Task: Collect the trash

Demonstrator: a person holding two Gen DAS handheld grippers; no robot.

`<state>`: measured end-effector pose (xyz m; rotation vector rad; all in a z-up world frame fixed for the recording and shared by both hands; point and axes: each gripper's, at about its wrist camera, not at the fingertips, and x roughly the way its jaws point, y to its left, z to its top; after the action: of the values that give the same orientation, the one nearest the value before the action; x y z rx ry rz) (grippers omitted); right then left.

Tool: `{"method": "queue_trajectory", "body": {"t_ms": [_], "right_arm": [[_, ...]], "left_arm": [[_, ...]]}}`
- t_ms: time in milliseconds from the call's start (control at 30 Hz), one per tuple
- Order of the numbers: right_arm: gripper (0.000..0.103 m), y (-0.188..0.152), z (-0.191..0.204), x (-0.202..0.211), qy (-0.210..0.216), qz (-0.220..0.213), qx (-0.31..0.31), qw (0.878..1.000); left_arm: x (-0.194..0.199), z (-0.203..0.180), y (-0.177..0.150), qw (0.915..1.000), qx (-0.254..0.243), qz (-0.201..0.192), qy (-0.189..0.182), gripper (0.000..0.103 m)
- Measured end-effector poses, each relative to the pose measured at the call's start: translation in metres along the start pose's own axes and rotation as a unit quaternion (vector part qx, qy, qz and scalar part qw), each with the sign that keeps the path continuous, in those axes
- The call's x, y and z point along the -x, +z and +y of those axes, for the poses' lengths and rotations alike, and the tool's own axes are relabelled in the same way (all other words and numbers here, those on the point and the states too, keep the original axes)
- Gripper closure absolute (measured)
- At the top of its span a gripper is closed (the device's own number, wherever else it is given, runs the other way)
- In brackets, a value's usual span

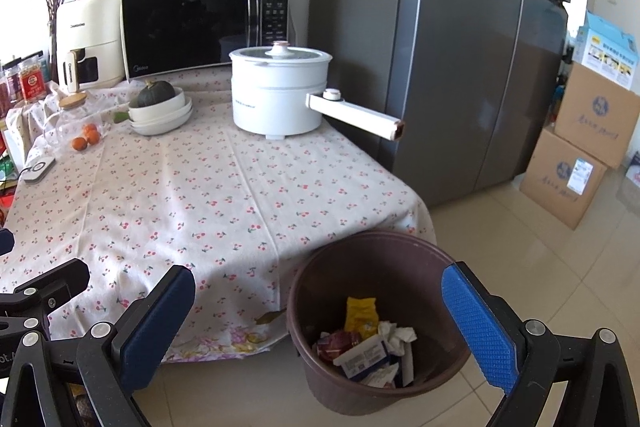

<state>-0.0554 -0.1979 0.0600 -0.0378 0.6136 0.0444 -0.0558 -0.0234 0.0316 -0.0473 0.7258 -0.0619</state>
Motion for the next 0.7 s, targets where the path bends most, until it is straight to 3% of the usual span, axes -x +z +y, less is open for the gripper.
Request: {"method": "queue_trajectory", "body": {"t_ms": [700], "right_arm": [[0.001,-0.0013,-0.006,0.0004,-0.002,0.005,-0.008,1.0]], "left_arm": [[-0.0022,0.002,-0.0001,0.9999,0.008,0.009,0.002,0.0]]}}
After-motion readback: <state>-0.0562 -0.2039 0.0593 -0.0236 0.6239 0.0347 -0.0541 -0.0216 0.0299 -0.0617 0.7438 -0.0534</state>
